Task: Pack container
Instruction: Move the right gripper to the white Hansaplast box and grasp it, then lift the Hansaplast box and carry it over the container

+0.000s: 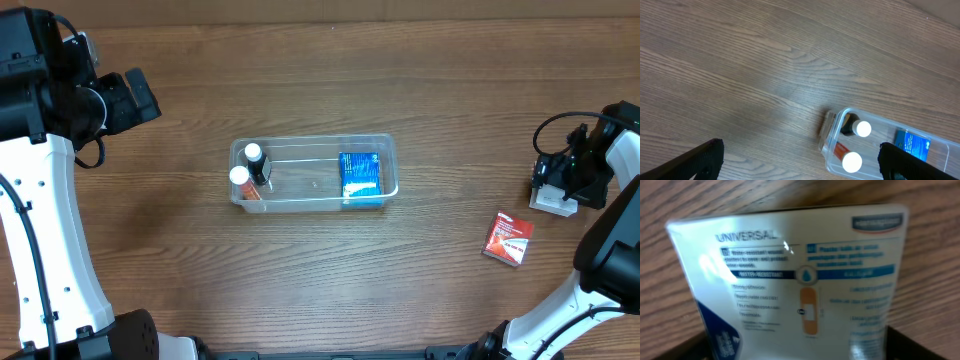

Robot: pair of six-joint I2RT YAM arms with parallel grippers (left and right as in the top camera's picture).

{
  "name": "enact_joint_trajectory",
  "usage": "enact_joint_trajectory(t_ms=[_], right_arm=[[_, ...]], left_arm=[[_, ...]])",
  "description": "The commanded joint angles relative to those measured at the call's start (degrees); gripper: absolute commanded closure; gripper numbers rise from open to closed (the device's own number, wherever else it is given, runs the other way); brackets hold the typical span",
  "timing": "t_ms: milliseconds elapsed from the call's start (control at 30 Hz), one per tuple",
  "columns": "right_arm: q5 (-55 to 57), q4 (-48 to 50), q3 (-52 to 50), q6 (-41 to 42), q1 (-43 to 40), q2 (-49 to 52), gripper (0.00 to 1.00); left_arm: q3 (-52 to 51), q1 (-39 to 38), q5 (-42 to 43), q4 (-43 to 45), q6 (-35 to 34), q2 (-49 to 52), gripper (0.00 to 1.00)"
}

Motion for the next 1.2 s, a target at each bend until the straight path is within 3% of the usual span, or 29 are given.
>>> enact_joint_trajectory(t_ms=[0, 433, 667, 967, 1167], right_arm=[[0.3, 0.2, -0.2, -0.3, 0.2, 0.5, 0.21], [0.0, 0.2, -0.1, -0.2, 0.3, 0.5, 0.27], [-3.5, -2.5, 4.9, 1.5, 4.0, -1.6, 0.29], [-4.0, -8.4, 13.7, 5.4, 15.4, -11.0, 0.28], [-6.3, -16.2, 23.2, 12.0, 28.7, -17.0, 0.28]], left_arm=[[-0.1, 0.2, 0.4, 0.1, 1.3, 0.1, 0.0], [-0.1, 0.2, 0.4, 0.1, 1.3, 0.1, 0.0], [-0.1, 0.2, 0.4, 0.2, 1.3, 0.1, 0.0], [-0.1, 0.2, 0.4, -0.4, 1.3, 0.1, 0.0], [-0.1, 0.2, 0.4, -1.0, 1.3, 0.1, 0.0]])
